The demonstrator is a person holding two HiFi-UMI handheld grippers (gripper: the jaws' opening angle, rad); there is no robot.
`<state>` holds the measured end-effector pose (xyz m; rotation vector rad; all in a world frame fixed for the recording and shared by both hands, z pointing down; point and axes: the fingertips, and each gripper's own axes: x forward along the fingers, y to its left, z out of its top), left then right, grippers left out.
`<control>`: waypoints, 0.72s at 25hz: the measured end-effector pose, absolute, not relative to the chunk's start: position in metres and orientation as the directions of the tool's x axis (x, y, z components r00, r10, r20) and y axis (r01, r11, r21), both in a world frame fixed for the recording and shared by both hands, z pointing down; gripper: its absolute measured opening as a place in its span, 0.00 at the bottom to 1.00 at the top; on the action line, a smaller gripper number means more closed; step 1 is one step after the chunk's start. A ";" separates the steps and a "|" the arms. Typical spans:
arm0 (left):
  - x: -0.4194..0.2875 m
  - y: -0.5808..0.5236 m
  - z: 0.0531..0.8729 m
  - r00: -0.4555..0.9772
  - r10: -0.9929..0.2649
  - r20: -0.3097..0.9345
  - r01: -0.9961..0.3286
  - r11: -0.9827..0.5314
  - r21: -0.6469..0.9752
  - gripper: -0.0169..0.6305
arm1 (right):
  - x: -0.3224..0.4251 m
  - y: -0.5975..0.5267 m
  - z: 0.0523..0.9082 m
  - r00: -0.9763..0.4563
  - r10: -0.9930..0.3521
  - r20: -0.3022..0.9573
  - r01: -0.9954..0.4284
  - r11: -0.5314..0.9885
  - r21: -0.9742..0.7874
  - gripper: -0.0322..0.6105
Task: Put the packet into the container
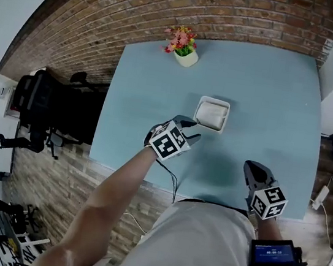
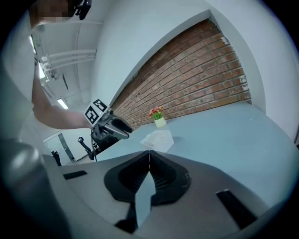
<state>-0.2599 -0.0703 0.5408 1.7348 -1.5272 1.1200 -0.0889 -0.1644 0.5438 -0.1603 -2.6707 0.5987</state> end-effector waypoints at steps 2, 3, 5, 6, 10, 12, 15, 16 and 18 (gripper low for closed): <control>-0.251 -0.060 0.537 0.009 -0.594 0.804 -0.995 -0.088 -0.055 0.22 | -0.098 -0.163 0.534 -0.921 0.194 0.338 0.036 0.906 -0.421 0.07; -0.247 -0.054 0.534 0.002 -0.637 0.771 -0.999 -0.041 -0.031 0.16 | -0.102 -0.162 0.529 -0.924 0.192 0.330 0.039 0.908 -0.418 0.07; -0.242 -0.037 0.527 -0.022 -0.711 0.703 -0.999 0.035 0.005 0.08 | -0.108 -0.155 0.519 -0.929 0.193 0.317 0.048 0.909 -0.414 0.07; -0.240 -0.026 0.523 -0.039 -0.743 0.668 -0.997 0.070 0.021 0.06 | -0.110 -0.149 0.513 -0.930 0.196 0.312 0.054 0.910 -0.411 0.07; -0.234 0.017 0.504 -0.127 -0.835 0.535 -0.975 0.206 0.089 0.04 | -0.117 -0.126 0.498 -0.931 0.205 0.302 0.071 0.913 -0.401 0.07; -0.228 0.036 0.502 -0.163 -0.853 0.496 -0.966 0.240 0.094 0.04 | -0.119 -0.113 0.494 -0.929 0.215 0.300 0.083 0.914 -0.397 0.06; -0.222 0.066 0.503 -0.205 -0.864 0.460 -0.958 0.273 0.087 0.04 | -0.121 -0.085 0.491 -0.921 0.247 0.303 0.121 0.917 -0.380 0.06; -0.221 0.075 0.504 -0.217 -0.868 0.447 -0.954 0.286 0.094 0.04 | -0.121 -0.075 0.491 -0.917 0.257 0.305 0.133 0.918 -0.374 0.06; -0.218 0.088 0.502 -0.241 -0.874 0.421 -0.945 0.310 0.103 0.04 | -0.122 -0.061 0.490 -0.912 0.267 0.312 0.142 0.918 -0.370 0.06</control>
